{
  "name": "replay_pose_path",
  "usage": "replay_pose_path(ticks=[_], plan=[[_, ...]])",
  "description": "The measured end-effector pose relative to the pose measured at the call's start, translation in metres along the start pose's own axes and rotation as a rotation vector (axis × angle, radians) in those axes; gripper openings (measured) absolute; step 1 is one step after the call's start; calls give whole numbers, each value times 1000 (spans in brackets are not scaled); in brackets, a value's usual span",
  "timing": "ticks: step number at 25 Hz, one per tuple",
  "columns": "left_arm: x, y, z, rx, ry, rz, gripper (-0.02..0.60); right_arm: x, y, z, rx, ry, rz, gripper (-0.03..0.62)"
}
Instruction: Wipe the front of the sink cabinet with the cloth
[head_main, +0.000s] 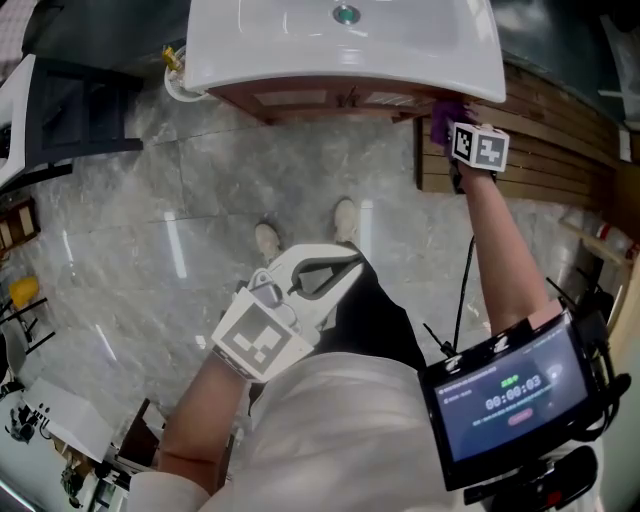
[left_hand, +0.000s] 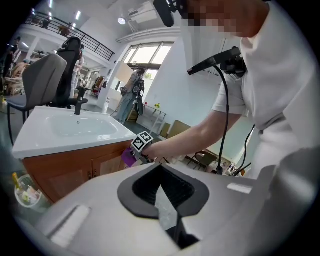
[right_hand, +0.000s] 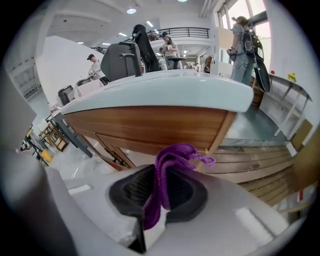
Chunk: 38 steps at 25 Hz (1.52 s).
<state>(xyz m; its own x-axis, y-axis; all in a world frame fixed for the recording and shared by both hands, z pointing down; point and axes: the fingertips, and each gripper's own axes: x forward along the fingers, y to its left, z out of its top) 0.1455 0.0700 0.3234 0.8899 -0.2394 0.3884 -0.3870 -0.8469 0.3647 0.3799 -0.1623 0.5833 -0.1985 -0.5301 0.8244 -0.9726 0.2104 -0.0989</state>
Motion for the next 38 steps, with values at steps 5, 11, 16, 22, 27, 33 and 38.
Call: replay_pose_path(ticks=[5, 11, 16, 22, 27, 33, 38], plan=[[-34, 20, -9, -9, 1, 12, 5, 14, 50, 7, -49, 13, 22, 55], [-73, 37, -24, -41, -23, 39, 5, 28, 119, 22, -105, 13, 67, 55], [-103, 50, -33, -50, -40, 64, 5, 38, 179, 31, -158, 13, 111, 55], [-139, 53, -51, -51, -53, 95, 5, 43, 243, 33, -203, -3, 158, 55], [-164, 65, -54, -75, -58, 122, 5, 55, 291, 43, -239, 4, 201, 55], [-191, 76, -63, -100, -66, 159, 5, 70, 351, 56, -285, 9, 256, 55], [-209, 78, -70, -116, -81, 191, 5, 79, 399, 60, -330, 9, 301, 55]])
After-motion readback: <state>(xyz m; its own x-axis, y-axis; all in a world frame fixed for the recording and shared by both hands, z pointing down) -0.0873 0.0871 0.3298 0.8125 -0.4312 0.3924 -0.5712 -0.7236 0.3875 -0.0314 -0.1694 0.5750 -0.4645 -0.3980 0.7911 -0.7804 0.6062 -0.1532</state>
